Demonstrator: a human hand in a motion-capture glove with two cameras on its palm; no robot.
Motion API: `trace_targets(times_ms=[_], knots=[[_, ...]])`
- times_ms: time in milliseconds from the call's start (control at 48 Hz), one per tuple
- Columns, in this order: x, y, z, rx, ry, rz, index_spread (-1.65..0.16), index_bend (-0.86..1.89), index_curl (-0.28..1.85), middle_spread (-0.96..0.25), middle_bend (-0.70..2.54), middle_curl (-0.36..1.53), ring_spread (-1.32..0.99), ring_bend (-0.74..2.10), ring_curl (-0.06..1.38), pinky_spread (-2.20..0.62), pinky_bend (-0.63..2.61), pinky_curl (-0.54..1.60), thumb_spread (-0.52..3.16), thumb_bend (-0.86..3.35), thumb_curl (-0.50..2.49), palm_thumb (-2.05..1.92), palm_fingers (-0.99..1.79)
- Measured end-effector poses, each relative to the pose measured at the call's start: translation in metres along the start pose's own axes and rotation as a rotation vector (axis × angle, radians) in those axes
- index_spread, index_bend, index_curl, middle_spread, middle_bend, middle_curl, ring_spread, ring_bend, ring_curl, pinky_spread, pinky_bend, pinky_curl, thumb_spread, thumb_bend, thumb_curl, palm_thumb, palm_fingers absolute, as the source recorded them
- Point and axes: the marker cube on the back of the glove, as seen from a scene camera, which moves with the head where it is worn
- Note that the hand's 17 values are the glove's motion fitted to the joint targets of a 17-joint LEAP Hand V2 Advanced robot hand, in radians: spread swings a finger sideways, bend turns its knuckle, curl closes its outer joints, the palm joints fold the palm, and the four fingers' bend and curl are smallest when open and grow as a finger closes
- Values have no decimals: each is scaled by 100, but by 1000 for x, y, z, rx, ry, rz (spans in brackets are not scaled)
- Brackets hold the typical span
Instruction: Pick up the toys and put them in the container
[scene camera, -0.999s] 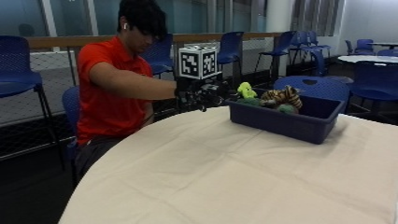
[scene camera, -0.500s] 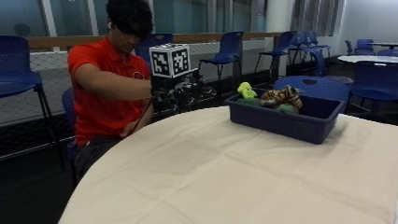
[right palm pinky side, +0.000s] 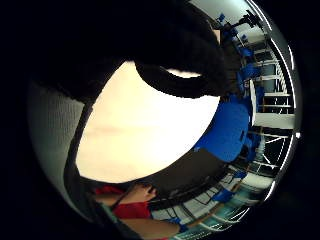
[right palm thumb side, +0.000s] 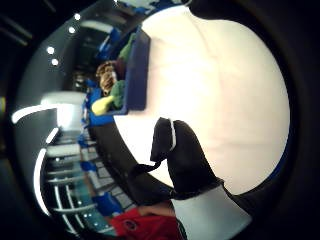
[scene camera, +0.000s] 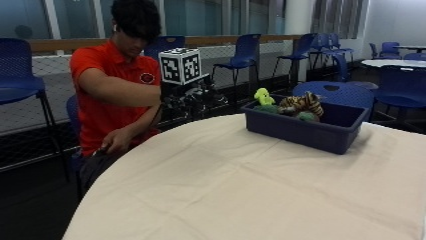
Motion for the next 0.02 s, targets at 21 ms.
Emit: trace_targets(times_ms=[21], knots=[[1, 0, 0, -1, 2, 0, -36, 19, 36, -6, 11, 16, 10, 16, 17, 11, 107, 33, 132, -1, 32, 2, -18]])
